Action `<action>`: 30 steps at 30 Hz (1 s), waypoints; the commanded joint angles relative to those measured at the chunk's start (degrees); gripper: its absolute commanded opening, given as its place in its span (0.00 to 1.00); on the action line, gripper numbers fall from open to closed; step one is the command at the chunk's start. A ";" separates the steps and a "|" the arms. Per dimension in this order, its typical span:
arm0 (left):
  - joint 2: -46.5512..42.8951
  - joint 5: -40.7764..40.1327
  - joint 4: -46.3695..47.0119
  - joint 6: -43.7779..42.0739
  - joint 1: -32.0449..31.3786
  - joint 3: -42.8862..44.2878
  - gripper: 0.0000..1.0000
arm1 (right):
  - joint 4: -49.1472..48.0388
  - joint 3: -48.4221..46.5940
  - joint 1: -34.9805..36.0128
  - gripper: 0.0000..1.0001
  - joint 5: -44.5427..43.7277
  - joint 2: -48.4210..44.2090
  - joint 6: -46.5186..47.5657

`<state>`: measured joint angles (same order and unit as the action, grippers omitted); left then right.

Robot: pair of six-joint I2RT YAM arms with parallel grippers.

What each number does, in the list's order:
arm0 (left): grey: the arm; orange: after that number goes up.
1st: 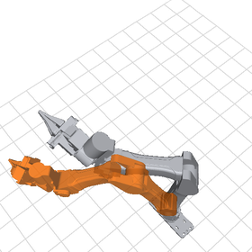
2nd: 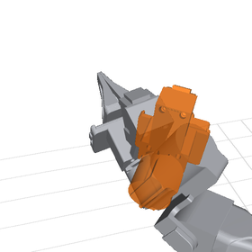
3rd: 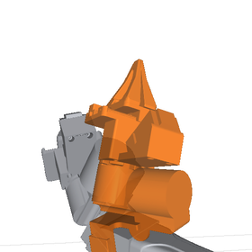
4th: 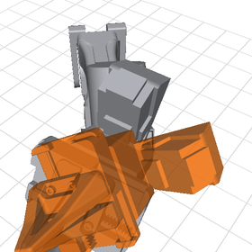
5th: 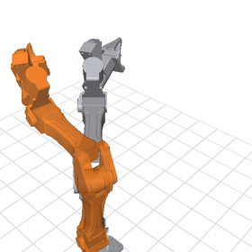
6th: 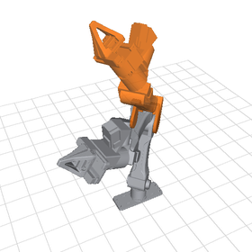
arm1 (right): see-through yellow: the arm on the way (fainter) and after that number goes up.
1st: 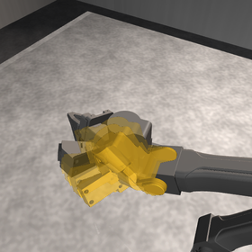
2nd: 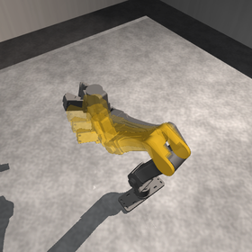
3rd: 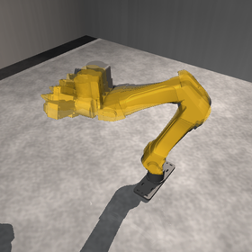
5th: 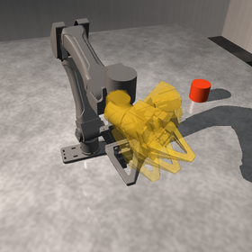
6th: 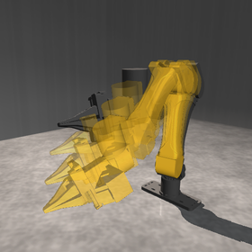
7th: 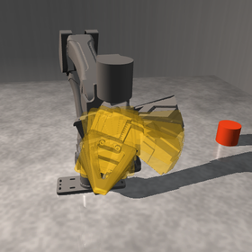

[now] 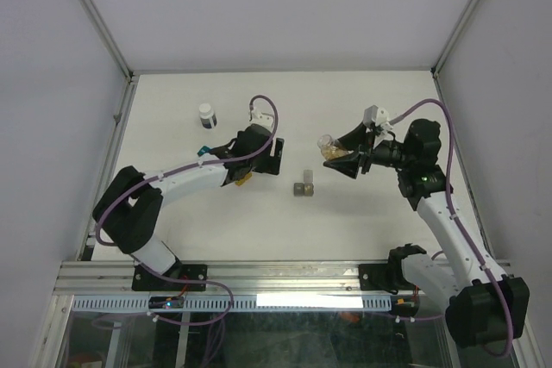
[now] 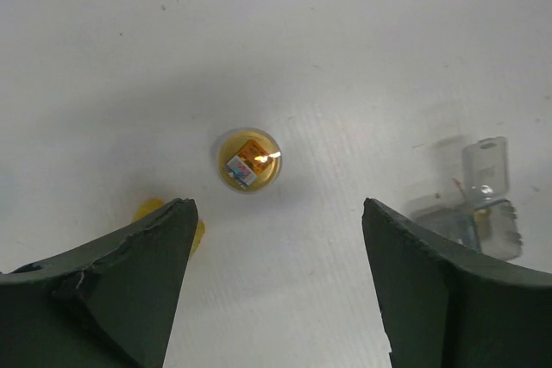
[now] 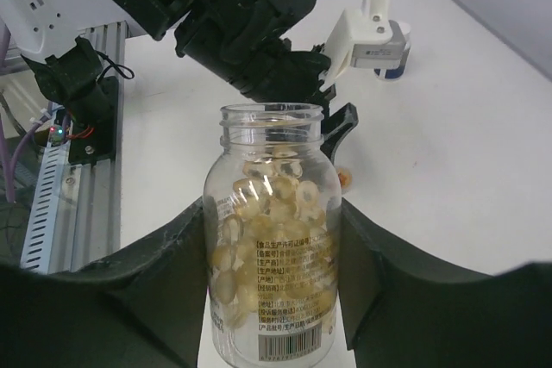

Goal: Sort the pills into containers

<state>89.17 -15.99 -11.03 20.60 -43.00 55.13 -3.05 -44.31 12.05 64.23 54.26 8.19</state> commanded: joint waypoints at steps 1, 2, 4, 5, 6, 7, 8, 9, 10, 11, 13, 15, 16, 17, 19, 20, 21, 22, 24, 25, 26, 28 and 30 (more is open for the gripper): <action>4.82 -1.68 -7.20 -4.33 1.60 6.64 0.78 | -16.26 6.52 -3.72 0.00 5.40 -2.28 -9.83; 6.31 -0.97 -7.64 -4.70 1.94 7.98 0.77 | -16.68 7.22 -3.94 0.00 5.99 -2.31 -9.85; 9.17 0.14 -8.95 -5.48 2.71 10.75 0.74 | -17.09 7.77 -4.03 0.00 6.78 -2.40 -9.86; 10.58 0.31 -9.73 -5.81 3.06 12.15 0.72 | -16.99 7.63 -4.13 0.00 6.90 -2.43 -9.86; 11.80 0.46 -10.51 -6.06 3.27 13.34 0.71 | -16.66 7.35 -4.22 0.00 6.89 -2.54 -9.83; 13.00 0.56 -11.18 -6.28 3.35 14.50 0.70 | -16.38 7.25 -4.37 0.00 6.96 -2.53 -9.84; 13.98 0.67 -11.84 -6.46 3.45 15.51 0.69 | -16.30 7.23 -4.47 0.00 7.04 -2.57 -9.80; 14.94 0.81 -12.37 -6.74 3.51 16.37 0.69 | -16.21 7.20 -4.54 0.00 7.13 -2.51 -9.77; 15.81 0.93 -12.75 -6.98 3.47 17.07 0.69 | -16.20 7.33 -4.58 0.00 7.22 -2.43 -9.77; 16.84 1.10 -13.28 -7.21 3.47 17.69 0.68 | -16.20 7.38 -4.52 0.00 7.36 -2.34 -9.70; 18.26 1.74 -14.31 -7.43 3.52 18.95 0.68 | -16.12 7.46 -4.65 0.00 7.65 -2.04 -9.43; 19.10 2.23 -14.88 -7.50 3.52 19.29 0.67 | -15.67 7.46 -4.67 0.00 7.80 -1.57 -8.72; 19.38 2.43 -14.90 -7.57 3.53 19.37 0.66 | -15.45 7.41 -4.69 0.00 7.84 -1.30 -8.59; 19.65 2.59 -14.90 -7.66 3.54 19.46 0.65 | -15.41 7.38 -4.75 0.00 7.92 -1.15 -8.54; 20.13 2.97 -15.01 -7.75 3.49 19.70 0.62 | -15.41 7.39 -4.76 0.00 8.15 -0.92 -8.49; 20.31 3.12 -15.06 -7.73 3.54 19.79 0.61 | -15.29 7.36 -4.76 0.00 8.11 -0.81 -8.39; 20.46 3.35 -15.12 -7.66 3.50 19.87 0.60 | -15.11 7.40 -4.76 0.00 8.11 -0.74 -8.30; 20.56 3.47 -15.20 -7.62 3.54 19.92 0.58 | -15.00 7.40 -4.84 0.00 8.12 -0.74 -8.20; 20.68 3.80 -15.26 -7.36 3.48 19.86 0.56 | -14.89 7.28 -4.93 0.00 8.27 -0.65 -8.14; 20.74 3.92 -15.33 -7.34 3.47 19.77 0.55 | -14.84 7.28 -4.90 0.00 8.34 -0.59 -8.10; 20.87 3.99 -15.33 -7.44 3.47 19.75 0.54 | -14.81 7.26 -4.96 0.00 8.38 -0.52 -8.10; 21.07 4.10 -15.38 -7.44 3.51 19.74 0.51 | -14.74 7.21 -4.99 0.00 8.38 -0.36 -8.10; 21.26 4.41 -15.59 -7.42 3.52 19.90 0.48 | -14.62 7.20 -5.00 0.00 8.38 -0.38 -8.10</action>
<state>110.26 -12.88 -26.30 14.06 -39.53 72.86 -15.27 -35.62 7.51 71.44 53.91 -0.32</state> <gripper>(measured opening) 0.508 0.545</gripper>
